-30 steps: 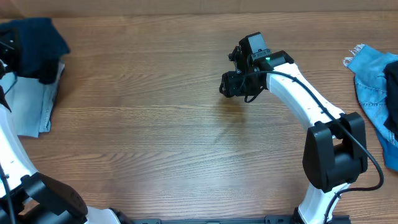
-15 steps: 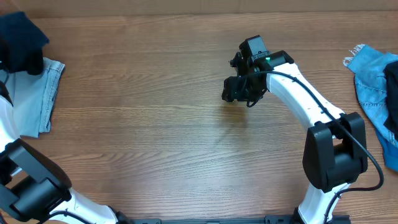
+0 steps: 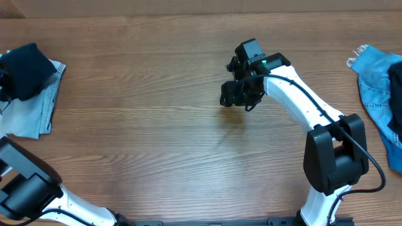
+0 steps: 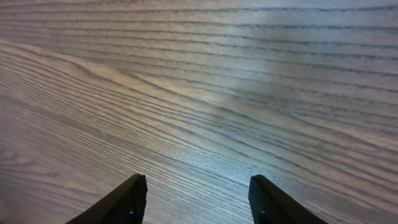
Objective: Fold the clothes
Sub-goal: 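Place the teal bundle onto the light blue denim cloth with the left gripper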
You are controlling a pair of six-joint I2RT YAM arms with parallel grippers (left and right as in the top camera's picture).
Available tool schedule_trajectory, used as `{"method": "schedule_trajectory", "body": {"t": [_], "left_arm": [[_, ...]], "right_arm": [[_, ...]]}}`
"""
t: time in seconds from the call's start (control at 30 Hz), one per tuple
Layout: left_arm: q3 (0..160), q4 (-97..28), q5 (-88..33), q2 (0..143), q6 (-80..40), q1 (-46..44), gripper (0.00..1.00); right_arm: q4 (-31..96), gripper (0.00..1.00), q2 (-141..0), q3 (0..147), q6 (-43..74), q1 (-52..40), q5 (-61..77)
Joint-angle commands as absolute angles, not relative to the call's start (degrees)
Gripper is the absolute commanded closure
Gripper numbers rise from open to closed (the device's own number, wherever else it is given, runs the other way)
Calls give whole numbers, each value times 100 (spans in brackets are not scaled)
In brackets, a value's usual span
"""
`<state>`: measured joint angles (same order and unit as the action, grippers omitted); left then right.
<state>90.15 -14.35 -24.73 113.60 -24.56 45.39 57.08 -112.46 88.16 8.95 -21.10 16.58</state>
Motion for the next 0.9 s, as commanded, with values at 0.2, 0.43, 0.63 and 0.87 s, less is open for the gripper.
{"method": "schedule_trajectory", "body": {"t": [0.2,0.43,0.63,0.87], "left_arm": [[9118,-2827,-3190,11367,-1861,5061,51],[9118,-3374,-3312,11367,-1796,4648,31],[9126,-3127,-3774,11367,-1800,4637,42],[9231,-2672,-4615,11334,-2069,4663,96]], "right_arm": [[5590,43,-11209,8838,854,-2132,1721],[5531,43,-11207,8838,770,-2134,1730],[5581,41,-11207,8838,440,-2314,1651],[5540,41,-11207,8838,447,-2318,1658]]}}
